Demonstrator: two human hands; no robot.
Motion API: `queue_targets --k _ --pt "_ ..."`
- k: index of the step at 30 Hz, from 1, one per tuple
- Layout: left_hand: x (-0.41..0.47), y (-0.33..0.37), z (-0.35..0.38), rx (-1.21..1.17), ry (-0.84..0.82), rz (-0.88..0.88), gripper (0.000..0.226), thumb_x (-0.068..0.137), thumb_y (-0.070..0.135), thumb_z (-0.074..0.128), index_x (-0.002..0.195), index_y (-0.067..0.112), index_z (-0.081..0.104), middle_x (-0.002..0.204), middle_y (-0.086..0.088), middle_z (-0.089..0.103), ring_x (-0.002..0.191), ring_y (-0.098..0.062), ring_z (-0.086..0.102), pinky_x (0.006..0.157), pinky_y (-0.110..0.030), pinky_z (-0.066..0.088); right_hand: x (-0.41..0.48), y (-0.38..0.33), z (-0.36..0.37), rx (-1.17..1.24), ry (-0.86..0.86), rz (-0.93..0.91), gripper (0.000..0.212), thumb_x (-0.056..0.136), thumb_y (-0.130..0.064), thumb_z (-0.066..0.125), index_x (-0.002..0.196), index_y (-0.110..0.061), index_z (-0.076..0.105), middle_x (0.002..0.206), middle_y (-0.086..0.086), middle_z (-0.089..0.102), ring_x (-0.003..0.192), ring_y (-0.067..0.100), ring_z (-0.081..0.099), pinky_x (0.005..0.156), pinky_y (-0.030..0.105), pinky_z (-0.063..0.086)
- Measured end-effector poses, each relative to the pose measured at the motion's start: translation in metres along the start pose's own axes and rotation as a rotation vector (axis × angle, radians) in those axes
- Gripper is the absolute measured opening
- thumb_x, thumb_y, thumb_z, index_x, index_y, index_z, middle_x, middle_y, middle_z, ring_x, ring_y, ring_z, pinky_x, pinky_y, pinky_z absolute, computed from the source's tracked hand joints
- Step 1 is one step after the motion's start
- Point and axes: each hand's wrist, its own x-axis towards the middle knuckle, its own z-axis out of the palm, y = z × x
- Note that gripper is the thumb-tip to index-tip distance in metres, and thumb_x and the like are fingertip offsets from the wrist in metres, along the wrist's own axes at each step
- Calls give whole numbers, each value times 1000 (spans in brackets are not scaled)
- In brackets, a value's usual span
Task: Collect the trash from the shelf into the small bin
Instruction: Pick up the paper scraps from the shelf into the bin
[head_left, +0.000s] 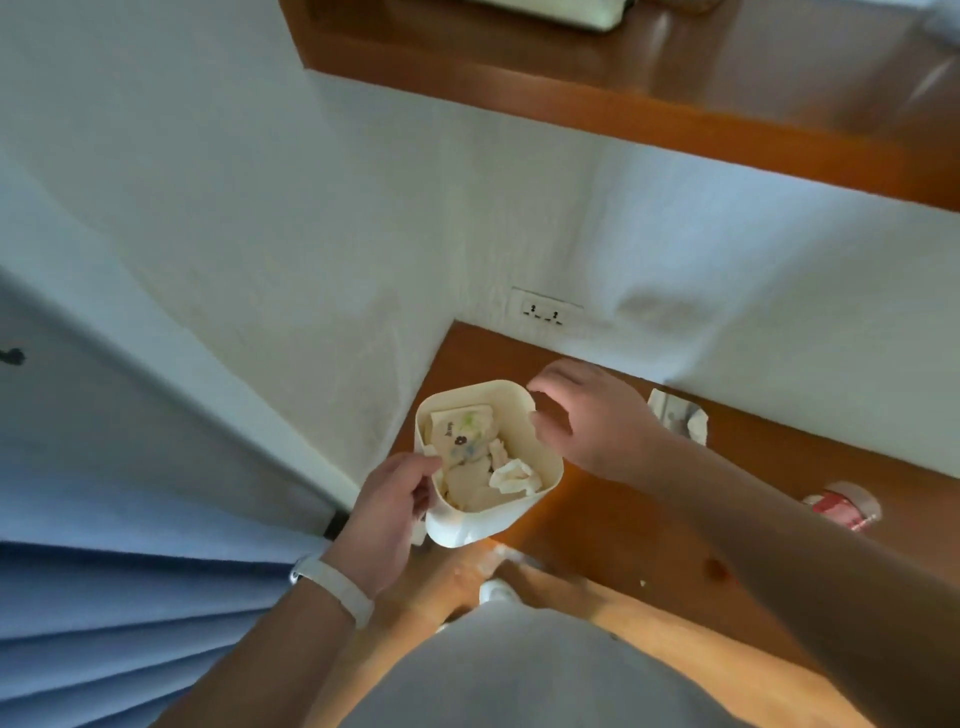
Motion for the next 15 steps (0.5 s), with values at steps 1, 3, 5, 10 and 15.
queue_targets --k 1,3,5,10,15 --pt "1 0 2 15 -4 1 34 82 25 71 111 7 68 105 -13 76 102 -29 67 81 -36 55 -7 0 1 -25 -18 50 40 97 -40 51 131 -19 57 130 -4 57 119 16 52 96 33 44" --pt "3 2 6 51 -22 8 18 92 18 64 107 10 67 100 -9 75 97 -25 67 73 -31 52 -22 1 4 -75 -51 144 46 98 -44 47 138 -22 52 141 -6 50 130 15 44 105 35 39" --pt "3 3 10 89 -48 9 13 94 16 62 104 12 67 96 -7 73 96 -24 66 75 -31 51 -38 3 10 -105 -80 229 47 99 -45 45 140 -23 49 147 -6 46 136 16 41 109 38 37" --pt "6 3 20 156 -154 -1 12 97 17 59 106 13 66 105 -9 72 104 -25 66 83 -33 53 -81 22 33 -129 -116 454 47 98 -46 44 138 -22 50 141 -2 50 126 21 51 100 39 46" --pt "7 -1 40 269 -234 9 19 97 25 59 109 12 67 111 -11 72 107 -25 66 94 -38 52 -111 49 48 -138 -170 653 41 97 -45 46 129 -21 54 130 1 55 118 24 54 93 40 50"
